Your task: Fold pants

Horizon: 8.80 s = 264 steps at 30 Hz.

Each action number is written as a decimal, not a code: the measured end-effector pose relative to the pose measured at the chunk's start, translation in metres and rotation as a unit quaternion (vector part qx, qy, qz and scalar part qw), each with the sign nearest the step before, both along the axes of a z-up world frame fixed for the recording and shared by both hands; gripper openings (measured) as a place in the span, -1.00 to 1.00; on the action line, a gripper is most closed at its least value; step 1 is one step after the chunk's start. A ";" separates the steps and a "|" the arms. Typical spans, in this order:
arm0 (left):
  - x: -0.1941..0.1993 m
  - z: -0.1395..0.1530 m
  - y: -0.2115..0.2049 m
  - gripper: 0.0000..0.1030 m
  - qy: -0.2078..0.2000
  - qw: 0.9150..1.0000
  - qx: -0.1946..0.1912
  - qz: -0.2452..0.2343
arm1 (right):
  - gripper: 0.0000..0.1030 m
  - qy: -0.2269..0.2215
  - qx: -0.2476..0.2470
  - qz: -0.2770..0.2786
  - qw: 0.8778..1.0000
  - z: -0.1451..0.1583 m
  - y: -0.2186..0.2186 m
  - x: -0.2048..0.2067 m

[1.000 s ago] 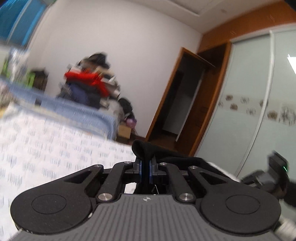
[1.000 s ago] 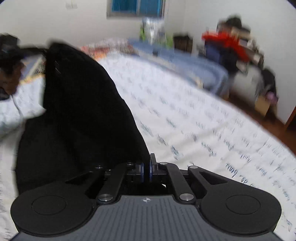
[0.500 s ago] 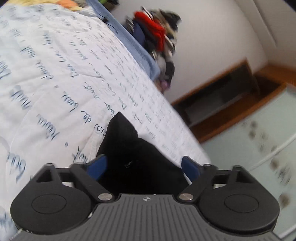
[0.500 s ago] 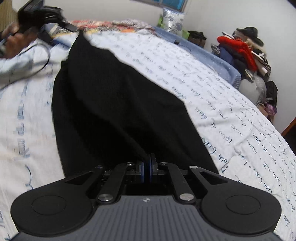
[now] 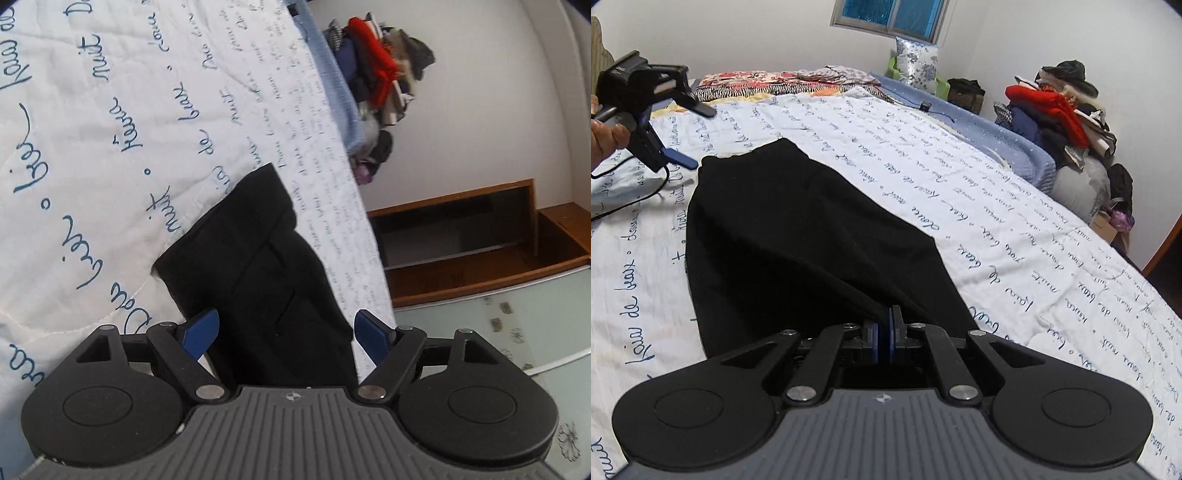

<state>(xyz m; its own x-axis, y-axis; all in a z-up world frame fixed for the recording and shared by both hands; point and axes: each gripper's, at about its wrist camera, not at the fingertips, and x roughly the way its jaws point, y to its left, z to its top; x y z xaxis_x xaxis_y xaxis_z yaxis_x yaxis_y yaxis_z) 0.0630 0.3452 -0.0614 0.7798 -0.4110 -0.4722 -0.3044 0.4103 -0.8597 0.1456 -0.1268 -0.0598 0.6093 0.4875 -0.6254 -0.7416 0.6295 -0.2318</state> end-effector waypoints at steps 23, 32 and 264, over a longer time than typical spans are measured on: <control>0.017 -0.021 0.005 -0.61 0.094 0.992 0.085 -0.017 | -0.91 -0.002 -0.087 0.035 0.996 -0.047 0.016 -0.065; -0.026 0.011 -0.005 -0.26 -0.003 0.995 0.096 -0.026 | 0.27 0.062 0.112 -0.110 0.986 -0.018 -0.050 -0.070; 0.026 -0.031 -0.432 0.97 -0.246 0.812 0.329 -0.415 | -0.75 0.207 0.580 -0.554 0.560 -0.097 -0.418 -0.156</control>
